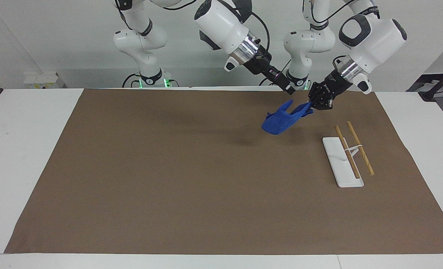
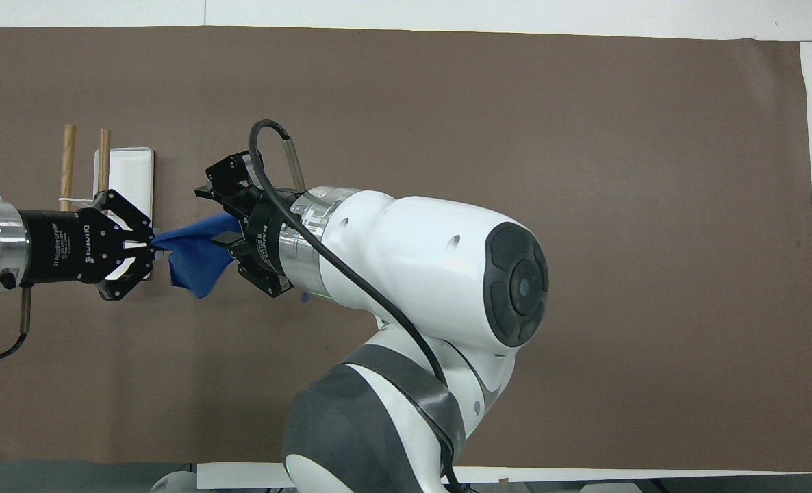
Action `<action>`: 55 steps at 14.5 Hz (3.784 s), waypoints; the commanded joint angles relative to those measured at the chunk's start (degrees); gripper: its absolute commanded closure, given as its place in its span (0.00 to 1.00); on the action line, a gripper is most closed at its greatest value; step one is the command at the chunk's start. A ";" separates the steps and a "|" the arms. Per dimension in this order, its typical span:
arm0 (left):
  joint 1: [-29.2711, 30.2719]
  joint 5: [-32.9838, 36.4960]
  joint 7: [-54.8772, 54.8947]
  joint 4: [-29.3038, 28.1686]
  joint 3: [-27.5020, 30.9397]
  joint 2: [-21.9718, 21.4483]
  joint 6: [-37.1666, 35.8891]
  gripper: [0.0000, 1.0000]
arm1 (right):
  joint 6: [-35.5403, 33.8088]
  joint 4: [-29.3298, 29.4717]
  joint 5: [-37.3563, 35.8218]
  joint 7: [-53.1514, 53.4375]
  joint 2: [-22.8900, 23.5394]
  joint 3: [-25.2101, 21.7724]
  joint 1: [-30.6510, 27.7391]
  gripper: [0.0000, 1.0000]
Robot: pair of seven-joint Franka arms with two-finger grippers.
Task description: Right arm passes towel to left arm to hang
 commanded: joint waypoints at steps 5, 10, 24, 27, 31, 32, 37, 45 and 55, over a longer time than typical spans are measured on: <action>3.18 0.24 19.38 3.06 -0.09 2.98 5.57 0.99 | 0.32 -2.79 -2.08 -22.43 -1.08 -0.88 -1.67 0.00; 4.59 5.42 52.68 3.59 0.00 3.51 4.52 1.00 | -0.47 -12.61 -5.34 -48.26 -6.09 -7.89 -2.20 0.00; 6.69 19.23 53.97 12.12 0.18 9.22 1.70 0.96 | -45.52 -11.43 -28.01 -86.80 -13.22 -43.67 -1.41 0.00; 10.21 19.23 54.93 11.68 0.18 9.22 3.98 0.97 | -54.06 -4.22 -31.07 -87.16 -13.22 -44.30 -1.41 0.00; 12.14 19.23 60.29 12.03 0.35 9.92 8.64 0.97 | -57.16 -2.71 -32.76 -89.87 -14.45 -45.70 -0.97 0.00; 12.68 19.23 60.56 12.11 0.35 10.01 10.04 0.97 | -56.38 -3.40 -32.76 -90.58 -14.88 -46.14 -0.97 0.00; 13.21 19.23 61.43 15.63 0.53 12.47 11.72 0.97 | -56.02 -3.67 -32.76 -90.59 -15.24 -45.97 -0.89 0.00; 17.69 19.23 69.79 15.28 0.53 13.79 13.82 0.97 | -55.93 -3.67 -32.67 -90.32 -15.24 -47.11 -0.97 0.00; 20.15 19.67 80.25 12.72 0.53 14.05 15.23 0.96 | -55.84 -3.67 -32.50 -90.06 -15.68 -48.77 0.51 0.00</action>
